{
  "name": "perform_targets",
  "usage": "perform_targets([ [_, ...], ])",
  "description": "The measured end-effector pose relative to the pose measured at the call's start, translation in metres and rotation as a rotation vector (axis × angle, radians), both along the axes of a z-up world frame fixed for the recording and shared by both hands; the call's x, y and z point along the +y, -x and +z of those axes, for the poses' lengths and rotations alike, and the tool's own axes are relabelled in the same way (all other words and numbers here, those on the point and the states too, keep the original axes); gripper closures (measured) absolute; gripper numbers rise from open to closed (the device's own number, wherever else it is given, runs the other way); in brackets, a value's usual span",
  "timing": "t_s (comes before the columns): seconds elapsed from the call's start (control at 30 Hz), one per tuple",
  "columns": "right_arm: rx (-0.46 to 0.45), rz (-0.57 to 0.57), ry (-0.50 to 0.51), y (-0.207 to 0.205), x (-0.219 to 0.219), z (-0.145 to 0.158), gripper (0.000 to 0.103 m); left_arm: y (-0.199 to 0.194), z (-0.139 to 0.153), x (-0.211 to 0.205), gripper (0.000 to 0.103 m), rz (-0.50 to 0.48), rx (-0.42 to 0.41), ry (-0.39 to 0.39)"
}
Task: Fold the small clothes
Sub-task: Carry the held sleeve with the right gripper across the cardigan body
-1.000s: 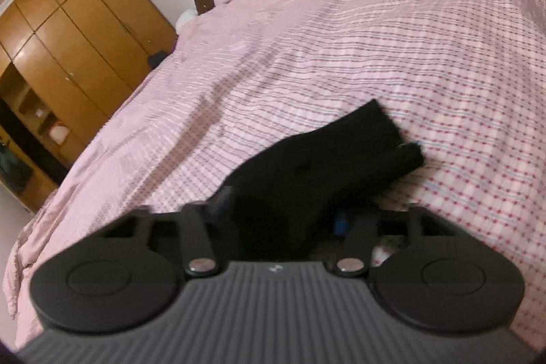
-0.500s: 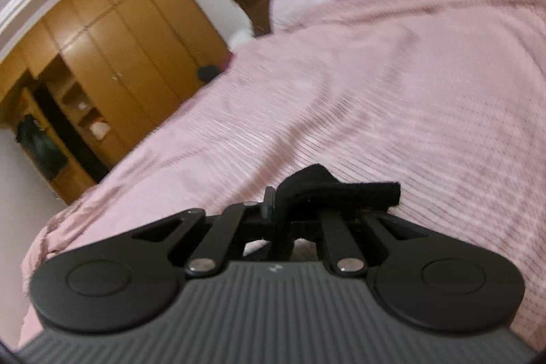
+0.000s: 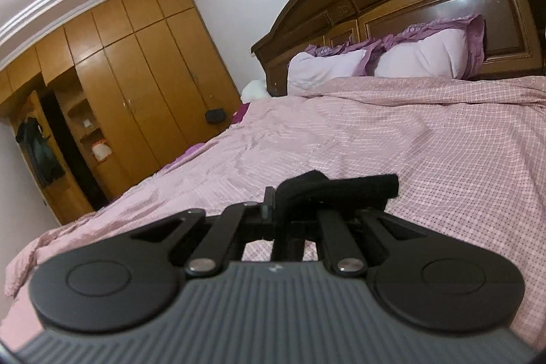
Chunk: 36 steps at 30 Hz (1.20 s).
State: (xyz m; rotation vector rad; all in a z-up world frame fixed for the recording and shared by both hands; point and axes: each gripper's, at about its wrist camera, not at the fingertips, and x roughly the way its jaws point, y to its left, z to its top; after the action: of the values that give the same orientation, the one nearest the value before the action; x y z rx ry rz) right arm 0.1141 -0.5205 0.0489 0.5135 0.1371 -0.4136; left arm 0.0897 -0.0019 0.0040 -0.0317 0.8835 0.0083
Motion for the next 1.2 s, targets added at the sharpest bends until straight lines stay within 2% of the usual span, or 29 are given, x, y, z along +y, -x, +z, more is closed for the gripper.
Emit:
perform_targets([
  [0.17,0.025,0.065,0.015,-0.007,0.018,0.001,0.095,-0.004,-0.001,0.003,0.0,0.011,0.003,0.012],
  [0.33,0.026,0.181,0.016,-0.031,0.055,0.008,0.095,-0.004,0.001,0.012,0.0,0.031,0.002,0.006],
  [0.73,-0.083,0.497,0.056,-0.091,0.189,0.055,0.095,0.004,0.015,0.056,0.0,0.11,-0.043,0.008],
  [0.9,-0.119,0.633,0.061,-0.104,0.249,0.067,0.095,0.013,0.021,0.078,0.0,0.152,-0.07,-0.006],
  [1.03,-0.09,0.759,0.062,-0.11,0.295,0.053,0.095,0.02,0.022,0.096,0.0,0.192,-0.077,-0.008],
  [1.2,0.039,0.911,0.04,-0.115,0.353,0.001,0.095,0.024,0.017,0.116,0.0,0.236,-0.07,0.006],
])
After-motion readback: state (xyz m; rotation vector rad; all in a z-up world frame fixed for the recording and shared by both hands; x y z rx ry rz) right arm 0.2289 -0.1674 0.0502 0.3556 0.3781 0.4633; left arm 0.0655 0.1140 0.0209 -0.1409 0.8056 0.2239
